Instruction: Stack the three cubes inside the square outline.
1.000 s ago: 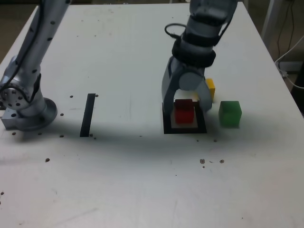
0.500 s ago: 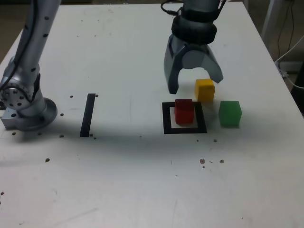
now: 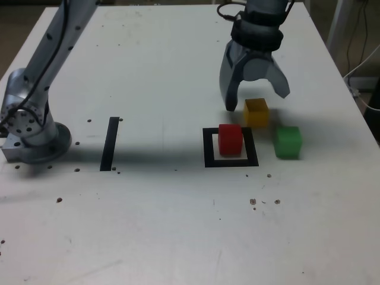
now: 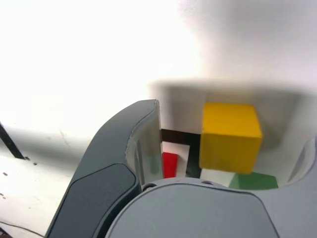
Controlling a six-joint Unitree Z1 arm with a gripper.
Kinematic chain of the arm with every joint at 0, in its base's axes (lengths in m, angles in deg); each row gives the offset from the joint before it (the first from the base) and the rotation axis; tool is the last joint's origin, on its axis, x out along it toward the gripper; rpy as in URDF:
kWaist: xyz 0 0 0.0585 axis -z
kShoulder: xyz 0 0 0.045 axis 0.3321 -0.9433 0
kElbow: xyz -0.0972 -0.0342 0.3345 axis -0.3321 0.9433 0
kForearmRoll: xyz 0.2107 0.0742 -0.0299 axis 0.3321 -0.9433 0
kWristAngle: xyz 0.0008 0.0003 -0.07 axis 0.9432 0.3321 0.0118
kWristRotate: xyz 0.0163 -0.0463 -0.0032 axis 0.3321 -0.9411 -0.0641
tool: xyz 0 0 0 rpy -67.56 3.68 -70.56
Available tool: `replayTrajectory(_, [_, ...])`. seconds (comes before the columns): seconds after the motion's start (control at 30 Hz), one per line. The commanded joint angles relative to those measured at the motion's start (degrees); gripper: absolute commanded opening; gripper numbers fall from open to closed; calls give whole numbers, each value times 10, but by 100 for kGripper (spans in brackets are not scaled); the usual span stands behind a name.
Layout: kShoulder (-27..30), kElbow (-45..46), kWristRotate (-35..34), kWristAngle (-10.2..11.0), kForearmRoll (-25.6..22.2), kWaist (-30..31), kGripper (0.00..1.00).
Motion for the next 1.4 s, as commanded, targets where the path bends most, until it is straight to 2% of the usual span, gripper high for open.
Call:
replayTrajectory(0.0, [-19, -11, 11, -7, -6, -9, 95])
replayTrajectory(0.17, [-40, -29, 21, -20, -17, -12, 90])
replayTrajectory(0.33, [-55, -42, 25, -26, -29, -12, 81])
replayTrajectory(0.67, [-63, -49, 24, -15, -38, -12, 39])
replayTrajectory(0.77, [-62, -49, 24, -10, -38, -11, 32])
replayTrajectory(1.37, [-59, -57, 24, -4, -50, -4, 29])
